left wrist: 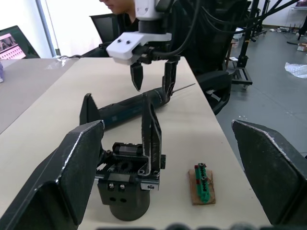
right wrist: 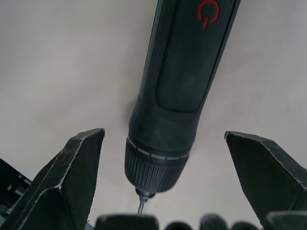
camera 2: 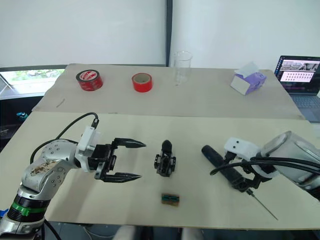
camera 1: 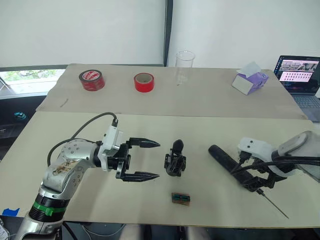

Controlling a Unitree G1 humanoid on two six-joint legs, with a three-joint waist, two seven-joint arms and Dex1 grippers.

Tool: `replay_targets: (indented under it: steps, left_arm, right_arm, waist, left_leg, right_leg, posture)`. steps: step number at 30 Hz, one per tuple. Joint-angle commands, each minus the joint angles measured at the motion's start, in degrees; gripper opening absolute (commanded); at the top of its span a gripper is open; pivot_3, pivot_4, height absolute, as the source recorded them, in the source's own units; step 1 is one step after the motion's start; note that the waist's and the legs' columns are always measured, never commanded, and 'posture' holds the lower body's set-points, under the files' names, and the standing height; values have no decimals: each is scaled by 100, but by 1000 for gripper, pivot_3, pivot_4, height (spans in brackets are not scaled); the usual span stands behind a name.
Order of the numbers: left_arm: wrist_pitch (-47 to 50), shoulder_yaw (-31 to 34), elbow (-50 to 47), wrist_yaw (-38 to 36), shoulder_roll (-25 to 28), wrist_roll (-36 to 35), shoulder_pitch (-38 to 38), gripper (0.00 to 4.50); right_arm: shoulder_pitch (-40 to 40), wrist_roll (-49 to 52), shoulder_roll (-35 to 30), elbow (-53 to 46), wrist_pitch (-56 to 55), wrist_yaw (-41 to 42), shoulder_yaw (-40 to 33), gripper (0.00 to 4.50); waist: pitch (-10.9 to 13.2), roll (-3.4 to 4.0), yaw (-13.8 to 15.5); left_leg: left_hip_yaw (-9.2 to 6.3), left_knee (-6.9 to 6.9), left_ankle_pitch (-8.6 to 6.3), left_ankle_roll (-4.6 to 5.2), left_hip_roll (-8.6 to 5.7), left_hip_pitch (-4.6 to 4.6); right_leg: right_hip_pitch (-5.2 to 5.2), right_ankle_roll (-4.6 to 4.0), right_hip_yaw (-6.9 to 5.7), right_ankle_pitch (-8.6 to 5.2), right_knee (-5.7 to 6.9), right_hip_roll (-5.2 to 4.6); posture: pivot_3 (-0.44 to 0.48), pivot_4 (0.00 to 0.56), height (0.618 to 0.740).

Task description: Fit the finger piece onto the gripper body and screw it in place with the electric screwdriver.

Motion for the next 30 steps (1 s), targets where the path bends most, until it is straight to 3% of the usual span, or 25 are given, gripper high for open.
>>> replay_targets:
  steps: [1,11,14,18,21,25,30]
  left_arm:
    - [-11,-2,-178,16,1,-48,-56,4500]
    - [-25,35,-184,3,91,-20,-14,4500]
    - [-27,30,-206,-2,118,-13,15,4500]
    - [-15,67,-194,-35,197,-26,14,4500]
    - [-13,91,-180,-43,245,-36,28,4500]
    - [-11,152,-182,-87,332,-72,119,4500]
    - [-32,238,-136,-215,464,-87,292,4500]
  right_arm:
    - [-186,-150,72,67,144,-24,220,4457]
    - [-335,-666,512,682,-50,-237,917,4457]
    - [-331,-747,649,767,-110,-232,1068,3698]
    - [-320,-902,678,838,-284,-152,1223,2230]
    - [-246,-940,510,772,-422,-32,1118,1934]
    - [136,-624,283,514,-616,-70,100,1933]
    - [1016,210,729,72,-597,-229,-2650,1933]
  waist:
    - [0,0,-3]
    - [0,-1,-6]
    - [-11,-20,-18]
    - [-32,-59,-33]
    - [-35,-63,-30]
    - [-32,-59,-1]
    - [-18,-32,10]
  left_leg:
    - [0,2,1,-1,0,0]
    - [3,15,4,-2,0,2]
    - [2,15,4,-2,2,7]
    - [1,13,3,-2,5,25]
    - [-2,13,-5,7,6,43]
    - [-2,11,-6,10,4,38]
    - [5,13,-2,6,2,12]
  right_leg:
    - [1,0,0,0,1,2]
    - [5,5,-2,1,10,7]
    - [12,6,-3,1,9,11]
    - [33,11,-7,-6,2,11]
    - [58,-3,-11,-35,-7,0]
    - [55,-3,-11,-29,-6,-8]
    - [24,1,-8,8,4,-6]
  posture:
    - [0,150,740]
    - [0,150,740]
    - [0,150,740]
    - [0,150,740]
    - [0,150,740]
    - [0,150,740]
    - [0,150,740]
